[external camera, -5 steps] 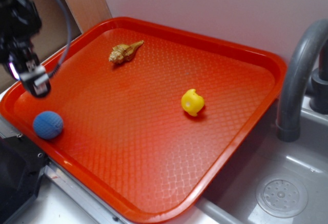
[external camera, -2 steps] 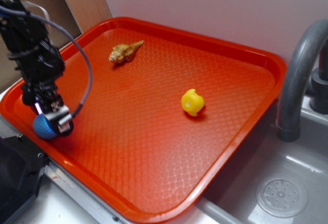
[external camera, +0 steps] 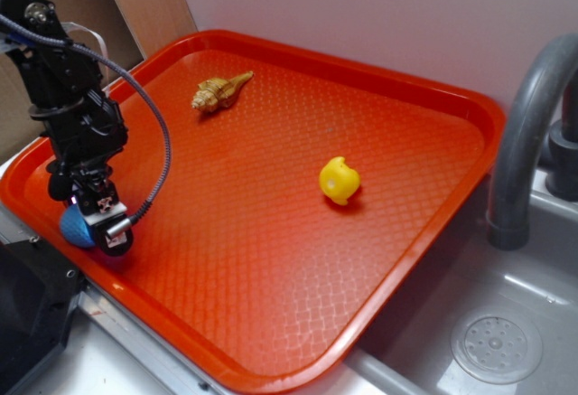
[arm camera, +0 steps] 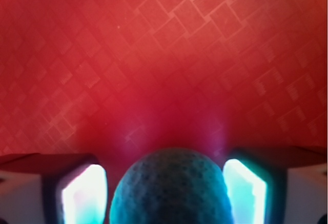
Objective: Grab the blue ball.
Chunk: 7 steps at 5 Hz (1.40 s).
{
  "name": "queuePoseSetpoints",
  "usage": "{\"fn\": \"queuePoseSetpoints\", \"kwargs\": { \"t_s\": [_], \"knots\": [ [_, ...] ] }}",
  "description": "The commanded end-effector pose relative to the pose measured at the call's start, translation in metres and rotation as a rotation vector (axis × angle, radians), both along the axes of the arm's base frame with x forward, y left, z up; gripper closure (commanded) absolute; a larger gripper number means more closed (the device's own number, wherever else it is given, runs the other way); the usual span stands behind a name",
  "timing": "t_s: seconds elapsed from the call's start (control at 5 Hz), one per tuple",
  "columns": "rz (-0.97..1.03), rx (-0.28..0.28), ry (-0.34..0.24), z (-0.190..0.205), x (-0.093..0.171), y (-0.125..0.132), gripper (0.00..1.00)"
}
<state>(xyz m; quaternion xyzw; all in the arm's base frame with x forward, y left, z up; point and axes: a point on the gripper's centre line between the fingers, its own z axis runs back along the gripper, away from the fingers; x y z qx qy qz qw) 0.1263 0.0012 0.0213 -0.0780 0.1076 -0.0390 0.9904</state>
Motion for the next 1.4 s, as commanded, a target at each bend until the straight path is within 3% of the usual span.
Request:
{"fn": "queuePoseSetpoints", "kwargs": {
  "t_s": [0.0, 0.2, 0.4, 0.6, 0.8, 1.0, 1.2],
  "knots": [
    [-0.013, 0.035, -0.014, 0.019, -0.005, -0.005, 1.0],
    [-0.022, 0.099, -0.096, 0.045, -0.003, -0.001, 1.0],
    [0.023, 0.145, -0.257, 0.094, 0.018, 0.015, 1.0],
    [0.068, 0.178, -0.378, 0.146, 0.03, 0.031, 1.0],
    [0.081, 0.146, -0.449, 0.196, 0.038, 0.046, 1.0],
    [0.101, 0.12, -0.454, 0.212, 0.039, 0.051, 1.0],
    [0.096, 0.163, -0.43, 0.199, 0.036, 0.048, 1.0]
  ]
}}
